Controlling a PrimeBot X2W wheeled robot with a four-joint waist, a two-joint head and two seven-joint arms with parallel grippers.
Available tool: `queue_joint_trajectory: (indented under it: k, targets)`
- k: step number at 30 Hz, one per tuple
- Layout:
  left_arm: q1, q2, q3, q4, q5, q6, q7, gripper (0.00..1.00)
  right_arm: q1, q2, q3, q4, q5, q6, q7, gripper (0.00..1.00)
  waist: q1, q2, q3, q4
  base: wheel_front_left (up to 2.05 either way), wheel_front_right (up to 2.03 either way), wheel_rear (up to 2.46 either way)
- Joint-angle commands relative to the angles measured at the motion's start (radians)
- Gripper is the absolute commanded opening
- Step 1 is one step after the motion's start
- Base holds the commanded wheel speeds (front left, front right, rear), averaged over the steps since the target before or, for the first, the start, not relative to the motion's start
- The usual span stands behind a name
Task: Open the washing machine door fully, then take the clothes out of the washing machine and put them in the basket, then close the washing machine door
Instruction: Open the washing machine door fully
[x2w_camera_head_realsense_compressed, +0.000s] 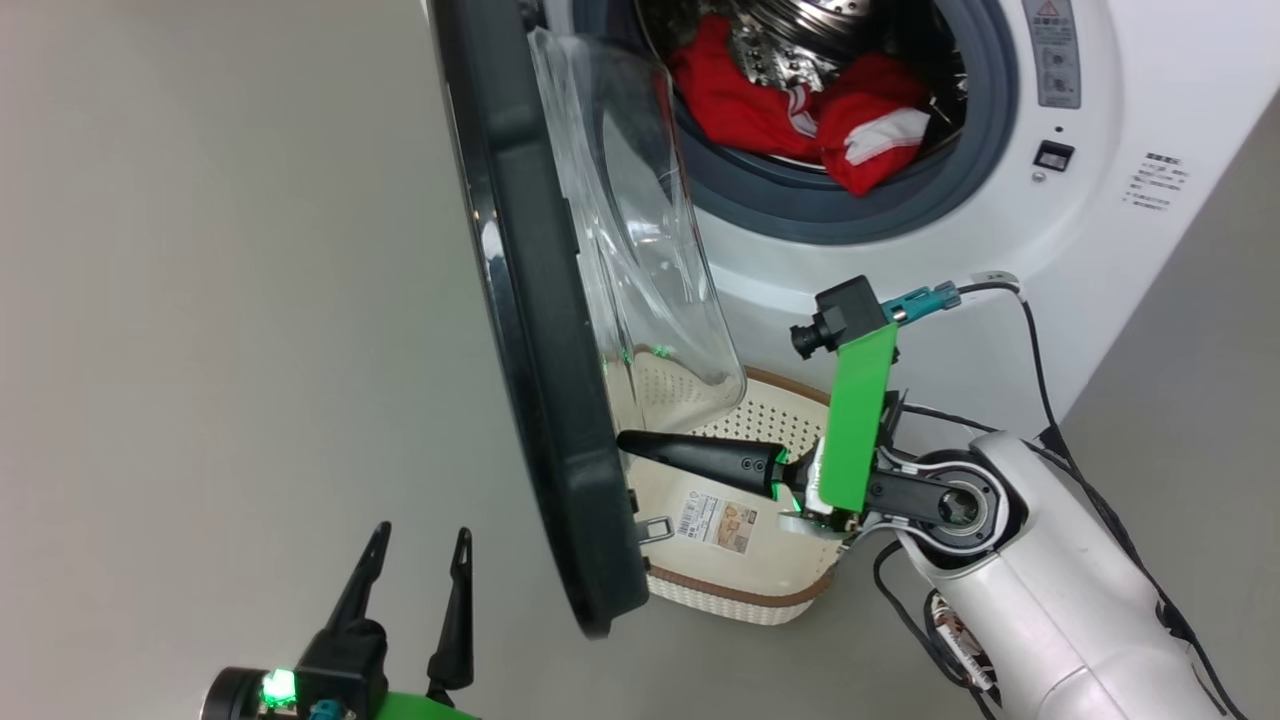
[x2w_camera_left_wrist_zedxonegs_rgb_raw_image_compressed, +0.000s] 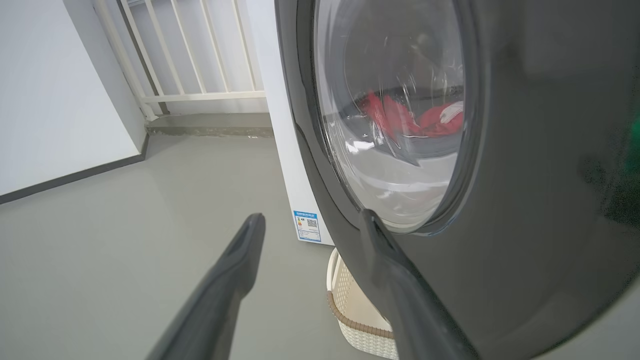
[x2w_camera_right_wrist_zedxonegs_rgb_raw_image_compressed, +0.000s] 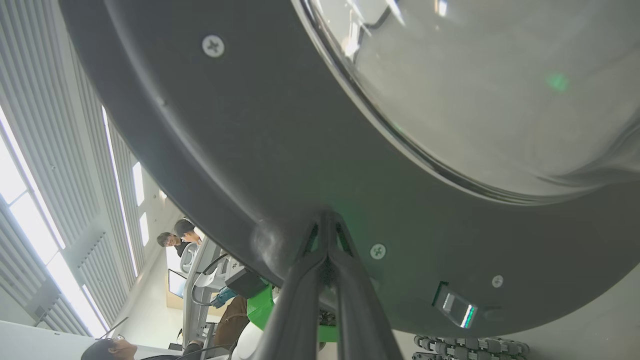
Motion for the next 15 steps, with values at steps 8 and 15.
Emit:
queue_joint_trajectory:
  k: [8,15]
  targets:
    - [0.0,0.014,0.052,-0.023,-0.004,-0.002,-0.009,1.0,0.012,0.056,0.035,-0.031,-0.015,0.002,-0.014,0.0,0.0,0.0,-0.002,0.041,0.0,0.0,0.0]
    - [0.004,0.014,0.058,-0.022,0.0,-0.004,-0.009,1.0,0.014,0.067,0.046,-0.026,-0.015,0.002,-0.022,0.0,0.0,0.0,-0.008,0.058,0.0,0.0,0.0]
